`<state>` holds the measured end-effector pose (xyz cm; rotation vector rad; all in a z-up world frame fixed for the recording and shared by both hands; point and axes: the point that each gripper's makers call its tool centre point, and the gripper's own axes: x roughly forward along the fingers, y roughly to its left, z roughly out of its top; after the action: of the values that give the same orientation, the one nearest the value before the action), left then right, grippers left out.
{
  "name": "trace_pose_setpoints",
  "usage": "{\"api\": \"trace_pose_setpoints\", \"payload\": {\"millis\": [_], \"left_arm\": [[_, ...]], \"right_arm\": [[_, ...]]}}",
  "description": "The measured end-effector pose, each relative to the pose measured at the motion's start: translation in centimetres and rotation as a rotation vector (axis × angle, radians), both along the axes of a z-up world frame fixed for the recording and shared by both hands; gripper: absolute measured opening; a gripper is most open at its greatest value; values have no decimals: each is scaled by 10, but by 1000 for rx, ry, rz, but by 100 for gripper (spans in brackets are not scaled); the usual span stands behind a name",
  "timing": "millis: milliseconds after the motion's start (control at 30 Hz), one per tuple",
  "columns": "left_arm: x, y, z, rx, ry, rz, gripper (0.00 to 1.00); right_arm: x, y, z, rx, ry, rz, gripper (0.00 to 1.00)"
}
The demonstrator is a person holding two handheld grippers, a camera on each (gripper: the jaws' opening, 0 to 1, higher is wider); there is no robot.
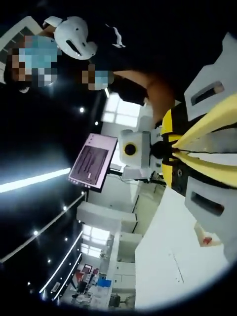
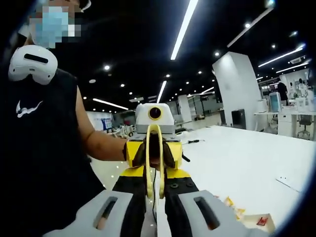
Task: Place the target food into the container with the food tongs after gripping and lifting it, then release it inside without dropping or visibly crushing the food.
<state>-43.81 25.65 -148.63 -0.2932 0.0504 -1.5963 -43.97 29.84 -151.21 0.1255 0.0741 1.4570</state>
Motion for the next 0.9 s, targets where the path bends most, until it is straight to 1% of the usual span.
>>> {"api": "trace_pose_setpoints", "payload": {"millis": [33,67,100,133,167,233,300,367,400,433,467,500,533,567,600,633,667,733,833,900], "left_arm": [[0,0,1,2,-2,-3,17],[-2,-1,4,3,-13,-1,18],[-1,-1,5,3,-18,1,18],[-2,-2,6,3,-22,4,19],[0,0,7,2,-23,8,19],[4,6,12,-18,-13,22,19],[5,8,13,-23,-11,24,20],[3,5,12,-13,-25,26,17],[2,4,10,-4,-32,24,16],[0,3,6,14,-43,13,14],[-2,2,5,22,-81,12,14],[-1,2,4,28,-86,18,14],[-3,1,3,35,-85,8,14],[-4,2,1,45,-87,6,15],[-5,2,-6,80,-87,-2,15],[-5,2,-10,96,-89,-8,15],[-3,3,-7,77,-85,8,17],[-4,4,-6,75,-81,5,15],[-1,6,-5,83,-97,24,17],[-3,5,-7,89,-96,16,16]], "right_arm": [[-1,0,-1,1,18,8,17],[-1,-1,1,8,17,10,19],[-1,0,3,16,-7,8,20],[2,-1,5,16,-46,-7,22],[2,-2,4,4,-55,-16,22],[4,-6,2,-4,-35,-24,22],[6,-10,3,8,-30,-39,21],[7,-9,3,3,-33,-49,14],[4,-9,-3,-27,56,-36,10],[4,-9,-4,-37,54,-26,5],[6,-8,-5,-49,11,-35,5],[6,-8,-6,-55,-3,-39,5],[5,-8,-5,-52,23,-29,4],[5,-10,-4,-46,30,-29,4],[5,-11,-2,-44,30,-28,4],[5,-12,0,-46,19,-29,4],[2,-12,-3,-77,-2,-18,4],[1,-11,-2,-73,9,-19,4],[1,-12,-5,-73,28,-20,5],[0,-12,-7,-84,32,-18,6]]}}
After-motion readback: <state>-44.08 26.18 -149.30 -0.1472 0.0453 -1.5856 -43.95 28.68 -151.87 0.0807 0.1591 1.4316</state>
